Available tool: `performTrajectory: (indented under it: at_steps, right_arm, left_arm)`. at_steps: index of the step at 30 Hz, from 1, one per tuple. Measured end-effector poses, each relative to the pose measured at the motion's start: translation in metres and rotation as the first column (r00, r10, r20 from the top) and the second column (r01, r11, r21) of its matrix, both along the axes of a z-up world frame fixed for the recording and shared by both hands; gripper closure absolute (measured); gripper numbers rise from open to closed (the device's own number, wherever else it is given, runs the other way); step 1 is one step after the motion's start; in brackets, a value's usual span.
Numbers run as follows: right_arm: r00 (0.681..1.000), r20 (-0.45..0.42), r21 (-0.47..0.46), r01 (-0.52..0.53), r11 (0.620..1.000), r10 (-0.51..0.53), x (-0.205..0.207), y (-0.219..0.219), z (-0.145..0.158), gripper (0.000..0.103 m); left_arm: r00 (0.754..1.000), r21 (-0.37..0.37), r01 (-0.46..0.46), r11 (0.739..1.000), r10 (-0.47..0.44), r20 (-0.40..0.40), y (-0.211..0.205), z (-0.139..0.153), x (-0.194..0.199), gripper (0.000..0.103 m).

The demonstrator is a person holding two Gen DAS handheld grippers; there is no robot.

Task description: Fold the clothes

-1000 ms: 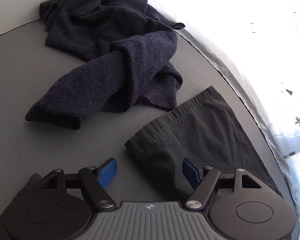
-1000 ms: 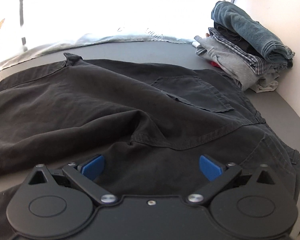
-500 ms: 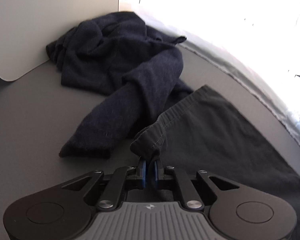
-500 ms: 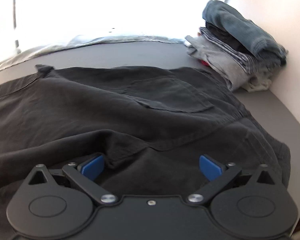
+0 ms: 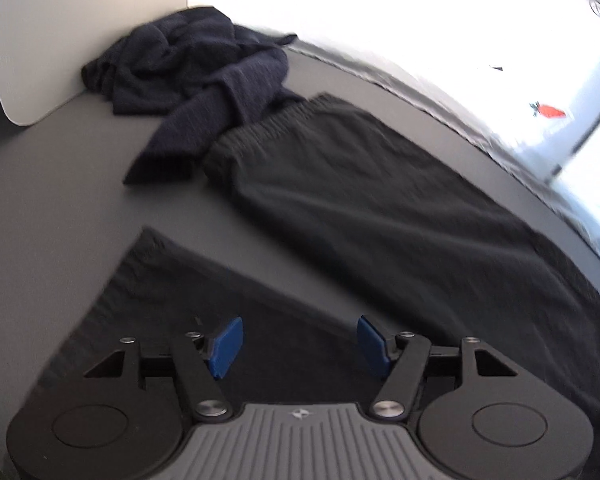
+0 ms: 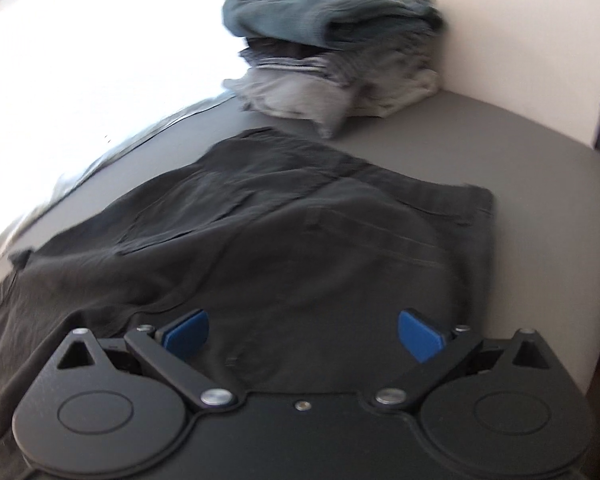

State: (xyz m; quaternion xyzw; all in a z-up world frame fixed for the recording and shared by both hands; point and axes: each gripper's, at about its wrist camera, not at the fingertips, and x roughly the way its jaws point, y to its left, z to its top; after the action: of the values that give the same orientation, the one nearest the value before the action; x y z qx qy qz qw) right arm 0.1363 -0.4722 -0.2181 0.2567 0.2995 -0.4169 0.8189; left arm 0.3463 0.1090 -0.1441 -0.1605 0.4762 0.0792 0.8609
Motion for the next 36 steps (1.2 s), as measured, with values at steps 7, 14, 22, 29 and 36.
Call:
performTrajectory:
  at_steps: [7, 14, 22, 29, 36]
  right_arm:
    - [0.989, 0.142, 0.142, 0.023, 0.990, -0.043, -0.058, -0.038, -0.011, 0.027]
    - [0.987, 0.153, 0.190, 0.025, 0.981, -0.055, -0.090, -0.069, -0.017, 0.030]
    - [0.895, 0.383, 0.496, 0.010, 0.869, -0.229, -0.126, -0.100, -0.054, 0.072]
    - [0.683, 0.538, 0.725, -0.075, 0.684, -0.495, -0.155, -0.108, -0.097, 0.080]
    - [0.705, 0.520, 0.747, -0.101, 0.657, -0.483, -0.154, -0.104, -0.103, 0.082]
  left_arm:
    - [0.989, 0.001, 0.087, 0.996, -0.087, -0.118, -0.043, -0.027, -0.047, 0.038]
    - [0.994, -0.073, 0.022, 0.997, -0.030, -0.108, -0.055, -0.029, -0.086, 0.033]
    - [0.992, -0.100, 0.032, 0.994, -0.044, -0.115, -0.068, -0.028, -0.121, 0.025]
    - [0.994, -0.157, 0.005, 0.988, -0.021, -0.105, -0.067, -0.026, -0.142, 0.025]
    - [0.995, -0.254, -0.045, 0.966, 0.022, -0.094, -0.054, -0.027, -0.157, 0.025]
